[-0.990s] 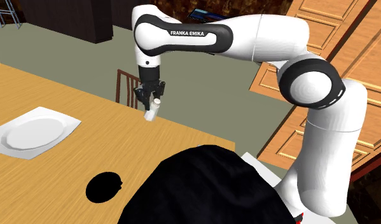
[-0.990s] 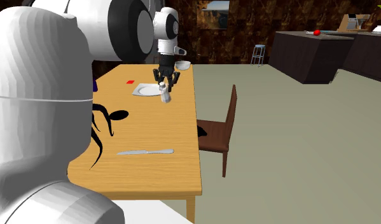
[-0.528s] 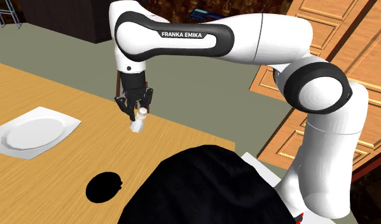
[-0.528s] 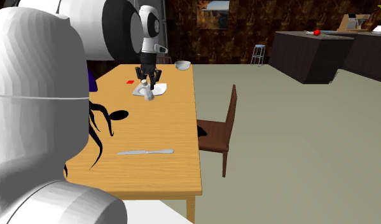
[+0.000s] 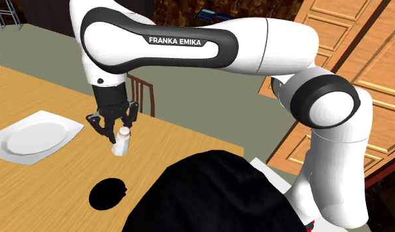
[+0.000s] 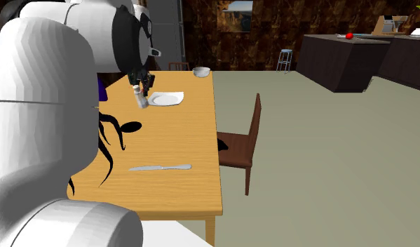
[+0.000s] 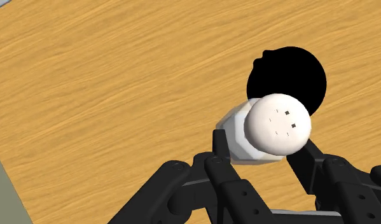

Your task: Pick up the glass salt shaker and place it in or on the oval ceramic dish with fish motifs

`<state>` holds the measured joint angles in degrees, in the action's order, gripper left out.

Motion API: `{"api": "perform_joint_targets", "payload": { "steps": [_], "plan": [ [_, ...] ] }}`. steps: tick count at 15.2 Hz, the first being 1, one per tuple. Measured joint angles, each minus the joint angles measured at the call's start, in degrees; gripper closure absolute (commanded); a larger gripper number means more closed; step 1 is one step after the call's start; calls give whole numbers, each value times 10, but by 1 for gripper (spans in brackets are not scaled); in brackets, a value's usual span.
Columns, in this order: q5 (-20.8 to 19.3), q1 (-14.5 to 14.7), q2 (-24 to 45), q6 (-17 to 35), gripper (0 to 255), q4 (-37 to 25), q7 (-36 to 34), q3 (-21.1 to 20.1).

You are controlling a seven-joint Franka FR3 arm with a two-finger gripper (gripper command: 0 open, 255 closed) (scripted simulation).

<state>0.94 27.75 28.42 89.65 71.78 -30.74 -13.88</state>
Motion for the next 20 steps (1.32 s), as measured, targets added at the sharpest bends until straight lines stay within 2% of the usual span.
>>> {"api": "perform_joint_targets", "payload": {
  "steps": [6,20],
  "plan": [
    [-10,61,65,-24,255,-95,-67,-14],
    [-11,60,68,79,255,5,-66,-13]
  ]
}}
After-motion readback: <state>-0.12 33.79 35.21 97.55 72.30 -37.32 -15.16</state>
